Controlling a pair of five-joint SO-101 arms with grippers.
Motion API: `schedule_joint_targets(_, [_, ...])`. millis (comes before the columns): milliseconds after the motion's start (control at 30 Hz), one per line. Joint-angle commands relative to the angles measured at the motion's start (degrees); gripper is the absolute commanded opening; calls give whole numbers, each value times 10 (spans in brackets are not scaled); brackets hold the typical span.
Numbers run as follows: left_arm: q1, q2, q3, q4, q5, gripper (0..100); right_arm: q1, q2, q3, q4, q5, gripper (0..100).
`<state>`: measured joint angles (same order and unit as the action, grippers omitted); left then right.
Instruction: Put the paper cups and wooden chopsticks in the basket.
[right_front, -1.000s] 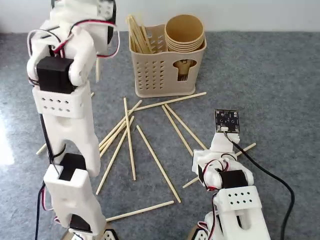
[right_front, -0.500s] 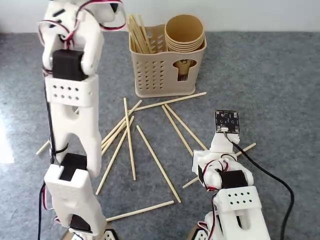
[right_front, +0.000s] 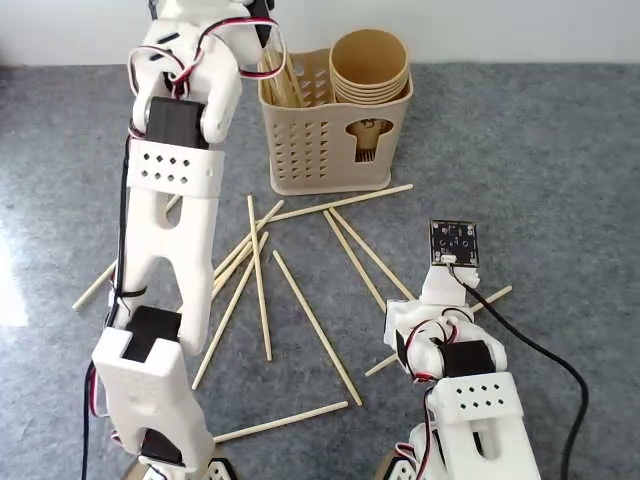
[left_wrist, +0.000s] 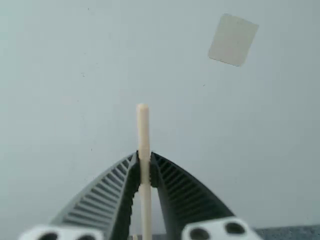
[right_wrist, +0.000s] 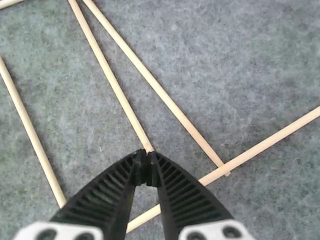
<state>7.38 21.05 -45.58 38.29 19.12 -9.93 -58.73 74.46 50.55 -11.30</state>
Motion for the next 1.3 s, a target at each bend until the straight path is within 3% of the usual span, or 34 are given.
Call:
schedule_joint_targets(0, [1, -30, -5, -16, 4, 15, -3, -9, -5, -8, 5, 8])
schedule_joint_targets(200, [4, 1, -5, -11, 4, 19, -3, -9, -5, -8, 5, 8])
schedule_joint_targets(367, [0, -1, -9, 44, 6, 127, -3, -9, -5, -8, 5, 8])
schedule_joint_targets(500, [0, -21, -9, 80, 4, 138, -3, -9, -5, -8, 5, 8])
schedule_joint_targets(767, [-68, -71, -9, 135, 2, 141, -3, -9, -5, -8, 5, 8])
schedule_joint_targets(1067, [-186, -43, -5, 290, -126, 141, -3, -9, -4, -8, 5, 8])
schedule_joint_targets(1267, [-224, 13, -5, 377, -264, 141, -3, -9, -4, -8, 5, 8])
